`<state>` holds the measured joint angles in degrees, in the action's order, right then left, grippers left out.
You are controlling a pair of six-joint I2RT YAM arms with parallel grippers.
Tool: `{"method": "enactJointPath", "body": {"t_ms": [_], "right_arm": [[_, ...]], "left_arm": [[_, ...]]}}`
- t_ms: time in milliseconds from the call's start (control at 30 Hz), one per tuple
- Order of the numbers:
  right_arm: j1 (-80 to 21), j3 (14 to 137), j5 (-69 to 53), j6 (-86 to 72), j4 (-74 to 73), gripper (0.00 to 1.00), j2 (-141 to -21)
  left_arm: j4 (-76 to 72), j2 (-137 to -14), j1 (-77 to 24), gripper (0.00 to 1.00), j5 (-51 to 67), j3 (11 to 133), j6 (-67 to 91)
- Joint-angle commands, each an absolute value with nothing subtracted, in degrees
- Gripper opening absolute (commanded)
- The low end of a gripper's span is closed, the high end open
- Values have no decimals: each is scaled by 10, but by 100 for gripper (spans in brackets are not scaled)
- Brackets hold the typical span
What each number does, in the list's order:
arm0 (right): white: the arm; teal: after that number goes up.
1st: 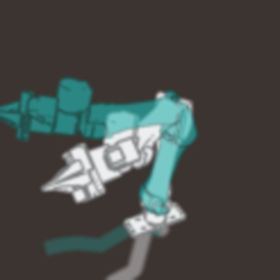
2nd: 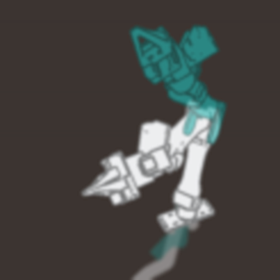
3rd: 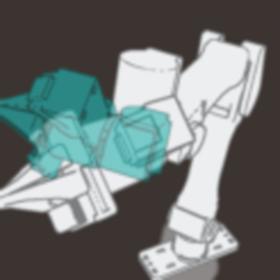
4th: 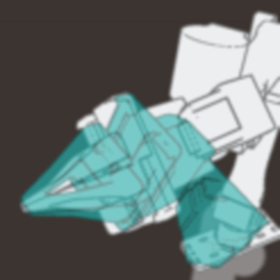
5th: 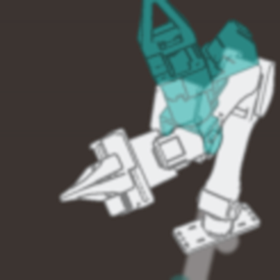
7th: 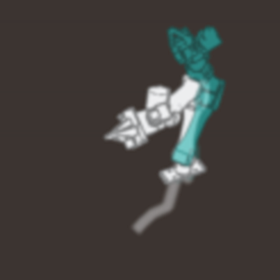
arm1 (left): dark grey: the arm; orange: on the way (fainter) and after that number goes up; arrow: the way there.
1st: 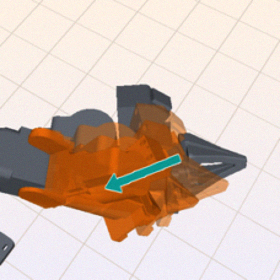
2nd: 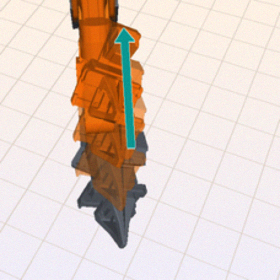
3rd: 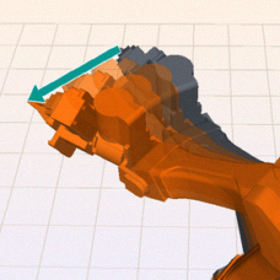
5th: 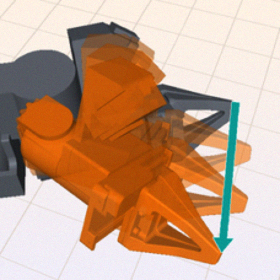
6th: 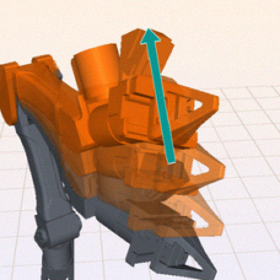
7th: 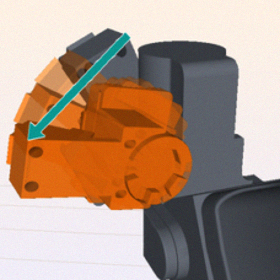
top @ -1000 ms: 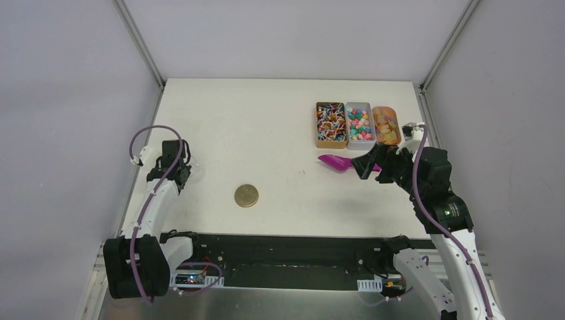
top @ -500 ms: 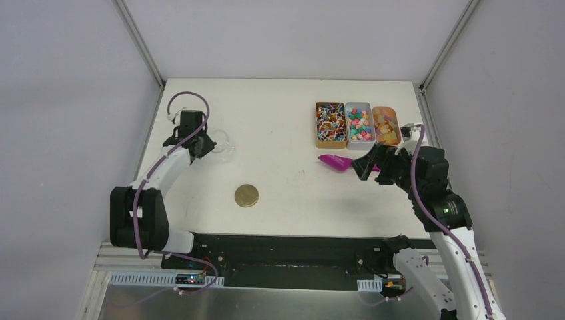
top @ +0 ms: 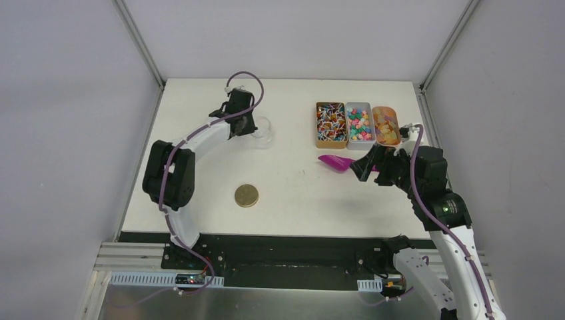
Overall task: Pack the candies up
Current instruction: Place the packing bottle at the center of the board.
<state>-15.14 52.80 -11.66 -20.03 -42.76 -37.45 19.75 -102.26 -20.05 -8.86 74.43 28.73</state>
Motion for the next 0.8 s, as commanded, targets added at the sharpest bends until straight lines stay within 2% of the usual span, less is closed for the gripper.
{"method": "enactJointPath", "body": {"t_ms": [0,367,767], "right_arm": [[-153,550,-120,-195,-433,100,-378],[-153,537,-128,-195,-430,100,-378],[-152,522,-132,-227,-408,100,-385]], "left_arm": [[204,-1070,-232,1,-103,814,252],[236,-1169,-285,5,-135,900,254],[241,-1156,-294,49,-106,908,258]]}}
